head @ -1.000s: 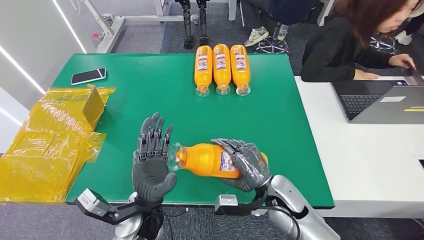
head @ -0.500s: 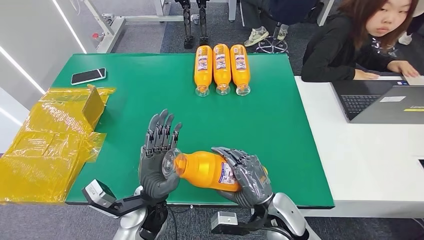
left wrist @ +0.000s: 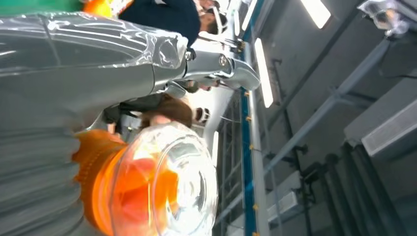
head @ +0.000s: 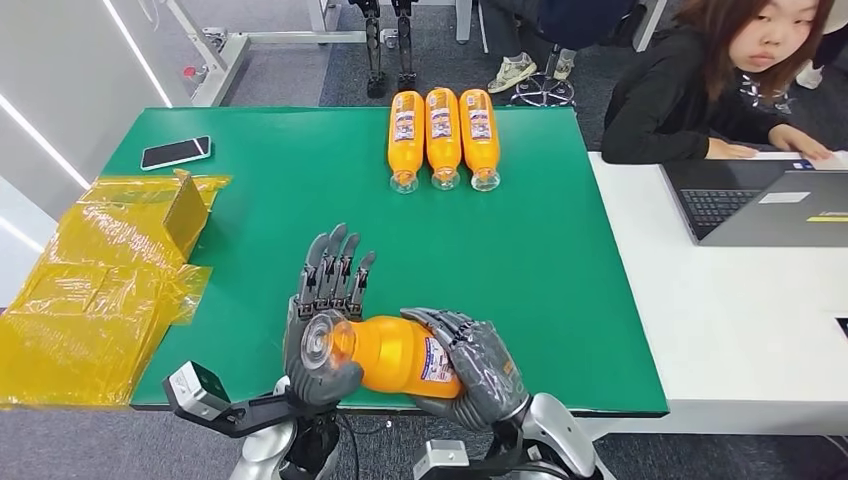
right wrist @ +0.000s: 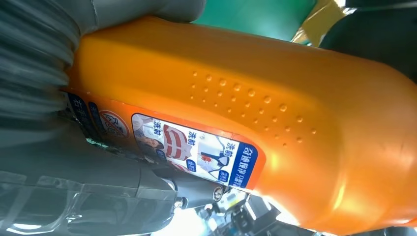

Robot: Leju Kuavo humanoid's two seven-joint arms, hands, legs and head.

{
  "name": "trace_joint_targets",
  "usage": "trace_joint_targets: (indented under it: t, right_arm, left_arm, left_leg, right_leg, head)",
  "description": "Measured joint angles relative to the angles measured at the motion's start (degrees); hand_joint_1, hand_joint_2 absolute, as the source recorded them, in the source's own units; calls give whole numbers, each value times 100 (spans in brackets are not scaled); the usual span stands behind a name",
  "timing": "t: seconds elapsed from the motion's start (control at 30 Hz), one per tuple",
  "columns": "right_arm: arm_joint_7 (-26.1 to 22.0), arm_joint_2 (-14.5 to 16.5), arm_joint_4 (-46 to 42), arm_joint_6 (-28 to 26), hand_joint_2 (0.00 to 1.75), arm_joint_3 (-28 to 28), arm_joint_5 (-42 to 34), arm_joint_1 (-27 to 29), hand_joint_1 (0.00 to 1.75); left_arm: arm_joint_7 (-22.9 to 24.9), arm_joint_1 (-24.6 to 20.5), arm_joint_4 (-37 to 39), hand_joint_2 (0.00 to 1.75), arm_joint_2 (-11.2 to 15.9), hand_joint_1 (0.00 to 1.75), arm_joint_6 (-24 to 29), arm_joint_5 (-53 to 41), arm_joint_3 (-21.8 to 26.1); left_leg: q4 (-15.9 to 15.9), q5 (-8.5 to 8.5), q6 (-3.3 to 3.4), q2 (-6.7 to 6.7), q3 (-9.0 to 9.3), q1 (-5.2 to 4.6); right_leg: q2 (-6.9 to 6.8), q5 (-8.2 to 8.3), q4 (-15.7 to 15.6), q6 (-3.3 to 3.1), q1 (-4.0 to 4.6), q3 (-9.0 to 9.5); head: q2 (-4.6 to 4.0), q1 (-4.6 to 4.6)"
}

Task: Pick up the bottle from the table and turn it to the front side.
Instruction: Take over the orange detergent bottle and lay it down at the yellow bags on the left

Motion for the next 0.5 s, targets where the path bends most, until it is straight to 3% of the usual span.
trace_joint_targets:
  t: [0.27, 0.4, 0.5]
  right_arm:
    - [-7, 179, 137, 251, 175, 96, -206, -36, 175]
    - [-13, 239, 204, 323, 175, 120, -285, -71, 175]
    - [3, 285, 249, 329, 175, 131, -310, -99, 175]
  left_arm:
    - [0, 2, -28, 175, 3, 0, -14, 62, -66]
    - [0, 2, -37, 175, 3, 171, -17, 81, -66]
    - [0, -6, -37, 175, 4, 175, -29, 114, -66]
  left_leg:
    - [-1, 0, 0, 0, 0, 1]
    - [-1, 1, 0, 0, 0, 1]
    - [0, 0, 0, 0, -1, 0]
  right_leg:
    - [0, 0, 1, 0, 0, -1]
    - [0, 0, 1, 0, 0, -1]
    - [0, 0, 1, 0, 0, -1]
  head:
    - [0, -1]
    - [0, 1]
    - [0, 0]
